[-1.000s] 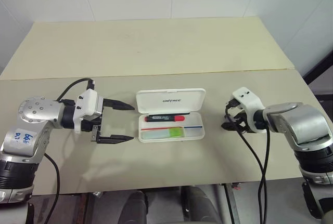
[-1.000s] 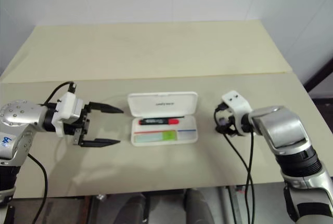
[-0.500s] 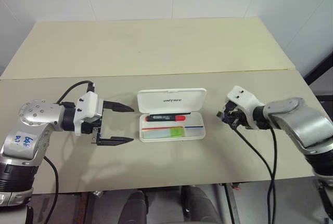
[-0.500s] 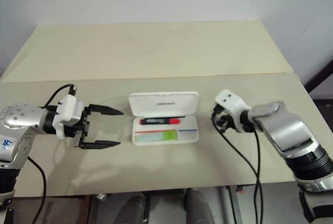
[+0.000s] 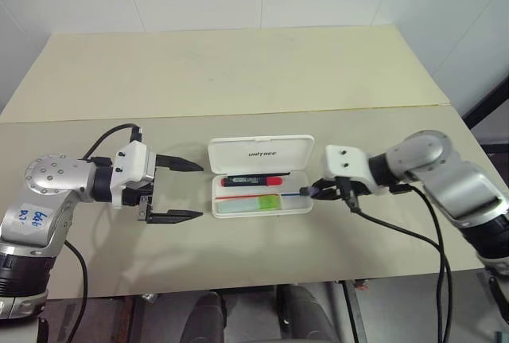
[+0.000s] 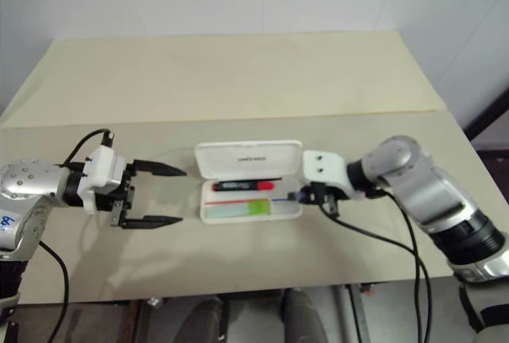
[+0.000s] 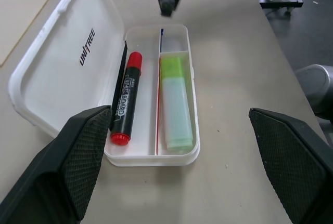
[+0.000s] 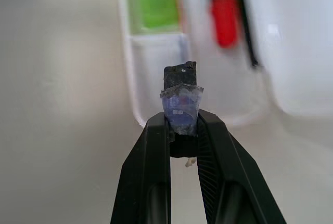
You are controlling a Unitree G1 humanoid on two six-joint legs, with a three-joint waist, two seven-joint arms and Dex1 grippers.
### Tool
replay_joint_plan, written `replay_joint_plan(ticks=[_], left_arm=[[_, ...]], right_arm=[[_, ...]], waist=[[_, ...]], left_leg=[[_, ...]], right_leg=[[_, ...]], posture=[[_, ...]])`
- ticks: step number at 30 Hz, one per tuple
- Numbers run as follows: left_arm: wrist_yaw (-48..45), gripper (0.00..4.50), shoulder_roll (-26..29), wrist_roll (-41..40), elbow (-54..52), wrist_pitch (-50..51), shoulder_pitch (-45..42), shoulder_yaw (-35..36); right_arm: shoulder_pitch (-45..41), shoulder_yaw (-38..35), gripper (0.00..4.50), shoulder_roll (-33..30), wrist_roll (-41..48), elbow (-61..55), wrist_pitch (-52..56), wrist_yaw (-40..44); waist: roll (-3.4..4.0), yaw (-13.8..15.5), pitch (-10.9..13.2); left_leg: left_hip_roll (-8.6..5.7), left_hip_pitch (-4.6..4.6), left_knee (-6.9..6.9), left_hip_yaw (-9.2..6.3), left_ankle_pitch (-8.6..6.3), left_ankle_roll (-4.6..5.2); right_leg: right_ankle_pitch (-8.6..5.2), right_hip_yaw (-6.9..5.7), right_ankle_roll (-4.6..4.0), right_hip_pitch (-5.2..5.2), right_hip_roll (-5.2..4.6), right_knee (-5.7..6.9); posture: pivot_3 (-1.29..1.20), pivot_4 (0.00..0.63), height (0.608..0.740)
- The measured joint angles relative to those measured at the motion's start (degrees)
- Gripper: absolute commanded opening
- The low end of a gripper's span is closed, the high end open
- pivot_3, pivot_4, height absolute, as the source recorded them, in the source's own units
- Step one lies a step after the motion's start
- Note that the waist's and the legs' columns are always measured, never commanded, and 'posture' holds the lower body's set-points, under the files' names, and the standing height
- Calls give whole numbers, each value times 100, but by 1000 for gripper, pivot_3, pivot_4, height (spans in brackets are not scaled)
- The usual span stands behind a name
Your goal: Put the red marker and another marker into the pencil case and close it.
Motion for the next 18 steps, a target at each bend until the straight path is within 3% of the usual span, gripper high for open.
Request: replay_joint_plan(ticks=[14, 18], left_arm=[[109, 4500, 32, -6, -199, 98, 169, 118], [133, 4500, 32, -7, -204, 124, 177, 119]], right_arm=[[-461, 393, 357, 334, -620, 253, 22, 356], [-469, 394, 1716, 424, -723, 347, 10, 413]], waist=[[0, 30, 0], [0, 13, 0]], left_leg=[[-1, 0, 3, 0, -1, -2], [-1, 1, 4, 0, -1, -2]], right_leg=[[0, -1, -1, 0, -1, 3], [0, -1, -1, 0, 0, 5]], posture=[[0, 150, 740], [0, 150, 740]])
